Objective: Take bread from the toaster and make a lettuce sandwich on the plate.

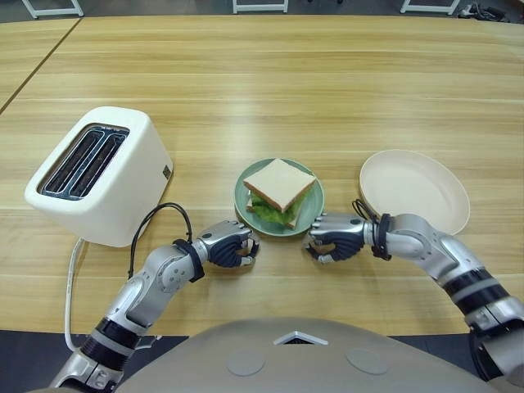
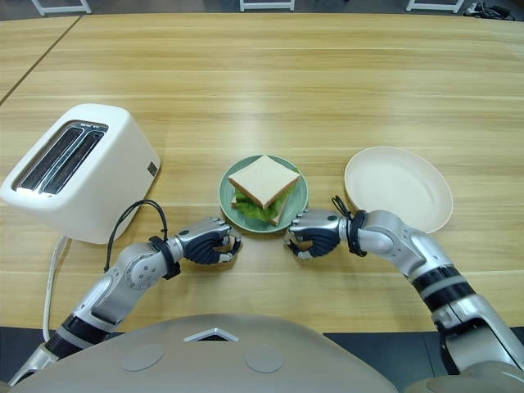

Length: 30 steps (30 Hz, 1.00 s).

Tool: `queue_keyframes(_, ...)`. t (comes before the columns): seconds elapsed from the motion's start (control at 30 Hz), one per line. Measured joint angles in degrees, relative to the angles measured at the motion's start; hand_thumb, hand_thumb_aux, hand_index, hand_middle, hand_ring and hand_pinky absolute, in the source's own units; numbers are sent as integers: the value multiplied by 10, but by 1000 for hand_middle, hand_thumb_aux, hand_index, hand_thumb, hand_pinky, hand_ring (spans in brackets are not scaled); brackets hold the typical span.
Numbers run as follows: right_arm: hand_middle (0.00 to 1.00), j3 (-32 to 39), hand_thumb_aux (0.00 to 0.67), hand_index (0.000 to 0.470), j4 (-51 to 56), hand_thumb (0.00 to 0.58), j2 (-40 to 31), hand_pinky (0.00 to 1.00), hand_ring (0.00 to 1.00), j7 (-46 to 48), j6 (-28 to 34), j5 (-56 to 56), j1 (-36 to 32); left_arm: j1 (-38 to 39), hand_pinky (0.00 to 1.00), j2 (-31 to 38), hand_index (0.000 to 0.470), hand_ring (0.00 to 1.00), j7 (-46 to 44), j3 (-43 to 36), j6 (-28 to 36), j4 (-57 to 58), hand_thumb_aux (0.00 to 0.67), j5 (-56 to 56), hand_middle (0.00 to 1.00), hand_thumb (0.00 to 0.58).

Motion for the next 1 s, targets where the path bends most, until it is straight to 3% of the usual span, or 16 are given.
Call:
queue_keyframes(0.13,929,24,670,470,67,580,30,929,929,-34,-7,-30,-63,-67,1000,-16,470,1000,22,-3,-11,75,670,-5,1000,580)
queue_keyframes(0.43,925,79,670,470,215,580,103,925,925,-99,-6,-91,-186,-249,1000,-22,470,1000,130,-8,-44,317,670,6,1000,580)
queue_keyframes(0.6,925,112,670,470,313,580,152,925,925,-164,15,-131,-263,-296,1000,-30,470,1000,177,-16,-66,394,670,7,1000,580)
queue_keyframes(0.73,929,115,670,470,319,580,153,929,929,-190,11,-132,-267,-284,1000,-28,470,1000,183,-22,-66,371,670,6,1000,580)
queue_keyframes(0.8,929,111,670,470,290,580,138,929,929,-193,8,-129,-258,-253,1000,-20,358,1000,173,-20,-61,319,510,1,1000,547)
queue_keyframes(0.83,918,102,591,415,260,572,123,918,918,-192,6,-126,-242,-230,1000,-15,293,1000,163,-16,-56,277,418,-1,1000,498)
queue_keyframes(0.87,918,92,481,337,231,534,109,918,918,-187,6,-119,-225,-208,1000,-11,188,1000,153,-13,-49,241,268,-2,1000,371)
queue_keyframes(0.9,914,77,460,323,185,523,86,914,914,-180,5,-102,-199,-180,1000,-2,18,1000,143,-8,-42,190,26,-6,1000,45)
queue_keyframes(0.93,725,60,202,142,135,297,62,725,725,-171,6,-83,-169,-152,251,7,0,251,135,2,-33,139,0,-7,251,0)
queue_keyframes(0.97,353,42,0,0,91,0,41,353,353,-164,8,-66,-141,-129,0,14,0,0,130,15,-23,94,0,-8,0,0)
queue_keyframes(1.0,125,22,0,0,43,0,21,125,125,-157,10,-46,-110,-103,0,23,0,0,123,31,-12,45,0,-8,0,0)
